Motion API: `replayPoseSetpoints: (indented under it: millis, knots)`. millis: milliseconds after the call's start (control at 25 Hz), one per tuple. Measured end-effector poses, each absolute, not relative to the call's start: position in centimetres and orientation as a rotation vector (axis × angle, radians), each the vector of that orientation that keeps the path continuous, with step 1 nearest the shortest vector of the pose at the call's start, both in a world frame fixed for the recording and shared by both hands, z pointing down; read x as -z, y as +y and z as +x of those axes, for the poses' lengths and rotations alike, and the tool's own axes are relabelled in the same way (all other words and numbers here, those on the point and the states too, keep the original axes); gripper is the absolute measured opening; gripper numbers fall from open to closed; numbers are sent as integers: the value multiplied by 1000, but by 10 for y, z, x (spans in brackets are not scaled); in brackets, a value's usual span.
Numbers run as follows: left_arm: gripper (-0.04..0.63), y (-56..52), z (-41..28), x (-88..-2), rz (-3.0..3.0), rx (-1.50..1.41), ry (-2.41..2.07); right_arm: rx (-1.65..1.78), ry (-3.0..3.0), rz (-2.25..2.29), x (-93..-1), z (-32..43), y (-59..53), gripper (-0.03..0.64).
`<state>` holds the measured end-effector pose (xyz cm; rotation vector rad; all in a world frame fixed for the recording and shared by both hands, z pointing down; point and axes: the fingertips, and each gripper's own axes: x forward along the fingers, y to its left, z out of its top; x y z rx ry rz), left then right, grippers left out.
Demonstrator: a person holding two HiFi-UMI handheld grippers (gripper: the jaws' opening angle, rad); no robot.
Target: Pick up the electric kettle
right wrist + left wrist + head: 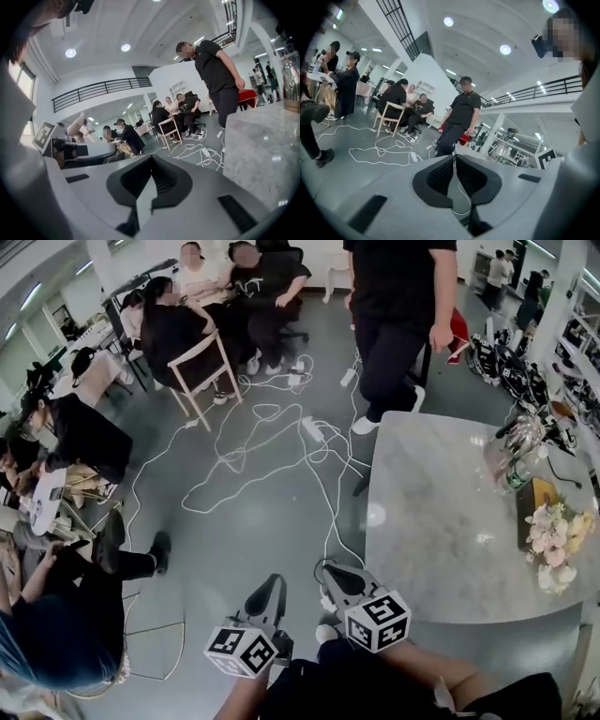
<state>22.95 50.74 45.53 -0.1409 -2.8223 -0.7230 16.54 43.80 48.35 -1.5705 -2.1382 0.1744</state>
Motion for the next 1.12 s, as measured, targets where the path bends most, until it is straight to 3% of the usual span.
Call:
replayPoseSetpoints:
  millis: [520, 1120]
  knots:
    - [23, 463, 143, -452, 380, 640, -2743, -257, -2385, -1222, -475, 112, 387, 6]
    - [23, 532, 79, -444, 781, 621, -2621, -275, -2604, -778, -466, 69, 426, 6]
